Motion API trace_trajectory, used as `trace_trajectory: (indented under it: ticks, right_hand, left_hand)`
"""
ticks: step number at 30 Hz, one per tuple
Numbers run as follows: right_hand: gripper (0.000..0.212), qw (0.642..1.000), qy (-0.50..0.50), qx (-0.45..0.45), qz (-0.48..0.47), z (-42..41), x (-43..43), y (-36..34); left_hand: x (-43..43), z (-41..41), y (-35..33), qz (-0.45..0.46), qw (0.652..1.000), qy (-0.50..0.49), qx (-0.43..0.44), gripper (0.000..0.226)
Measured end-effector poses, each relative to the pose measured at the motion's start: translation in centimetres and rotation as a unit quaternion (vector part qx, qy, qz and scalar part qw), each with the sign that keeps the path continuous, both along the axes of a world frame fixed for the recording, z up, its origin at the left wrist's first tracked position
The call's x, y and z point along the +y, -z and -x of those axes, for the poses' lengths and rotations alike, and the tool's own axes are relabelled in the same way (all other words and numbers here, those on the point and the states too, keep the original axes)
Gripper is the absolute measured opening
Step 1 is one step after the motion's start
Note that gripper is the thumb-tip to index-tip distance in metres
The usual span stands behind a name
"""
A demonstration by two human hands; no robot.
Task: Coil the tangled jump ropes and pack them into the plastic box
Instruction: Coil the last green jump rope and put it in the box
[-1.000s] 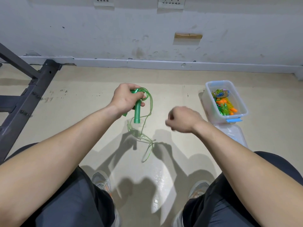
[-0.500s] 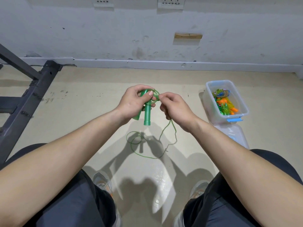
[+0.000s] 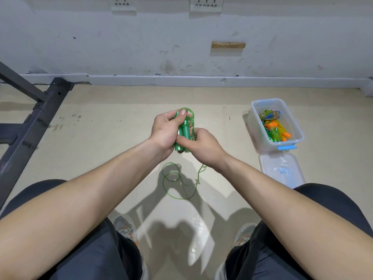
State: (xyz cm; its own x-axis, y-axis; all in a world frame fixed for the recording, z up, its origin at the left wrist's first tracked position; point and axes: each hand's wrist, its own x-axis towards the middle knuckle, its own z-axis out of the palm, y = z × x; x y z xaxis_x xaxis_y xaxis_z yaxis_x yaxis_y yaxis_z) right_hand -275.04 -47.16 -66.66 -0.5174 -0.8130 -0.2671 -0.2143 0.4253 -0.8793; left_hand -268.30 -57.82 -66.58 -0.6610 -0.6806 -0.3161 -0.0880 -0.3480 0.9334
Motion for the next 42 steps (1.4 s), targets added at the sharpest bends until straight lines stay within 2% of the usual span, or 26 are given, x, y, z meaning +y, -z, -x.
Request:
trace_trajectory:
  ticks: [4,8,14,18,22,24,27,30,35,38,42]
  right_hand:
    - [0.023,0.999,-0.046,-0.003,0.022,0.5,0.2,-0.3]
    - [0.017,0.998,-0.013,0.004,0.062,0.5,0.1,-0.1]
    - [0.014,0.995,0.022,0.069,0.069,0.8,0.3,0.2]
    - [0.015,0.993,0.039,0.089,0.073,0.9,0.4,0.4]
    - [0.015,0.993,0.042,0.077,0.076,0.9,0.5,0.6]
    - [0.015,0.993,0.035,0.084,0.077,1.0,0.7,0.5]
    - [0.016,0.992,0.020,0.098,0.070,1.0,0.9,0.2]
    - [0.015,0.994,-0.003,0.099,0.055,1.3,0.9,0.0]
    - [0.009,0.990,-0.030,0.133,0.035,2.0,0.8,-0.2]
    - [0.009,0.988,-0.043,0.150,0.016,1.9,0.8,0.1]
    - [0.015,0.982,-0.085,0.166,-0.016,1.9,0.9,0.0]
  left_hand:
    - [0.1,-0.3,-0.5,-0.019,0.999,0.034,0.007,0.027]
    - [0.0,0.1,-1.3,-0.025,0.999,0.018,0.019,0.027]
    - [0.0,-0.2,-1.3,0.078,0.997,-0.010,-0.009,0.029]
    - [0.5,-0.5,-1.7,0.026,0.999,0.005,0.019,0.029]
    - [-0.1,-1.0,-1.6,0.007,0.996,0.078,0.036,0.022]
    - [-0.8,-1.1,-1.7,0.052,0.994,0.098,-0.011,0.023]
    - [-2.6,-1.3,-1.5,0.169,0.972,0.141,-0.077,0.024]
    - [-3.0,-1.6,-1.7,0.246,0.953,0.153,-0.087,0.009]
    - [-2.7,-1.5,-1.6,0.235,0.961,0.140,-0.038,0.018]
    - [-3.0,-1.2,-2.0,0.223,0.962,0.147,-0.058,0.026]
    - [-4.1,-1.4,-2.6,0.269,0.937,0.198,-0.101,0.016]
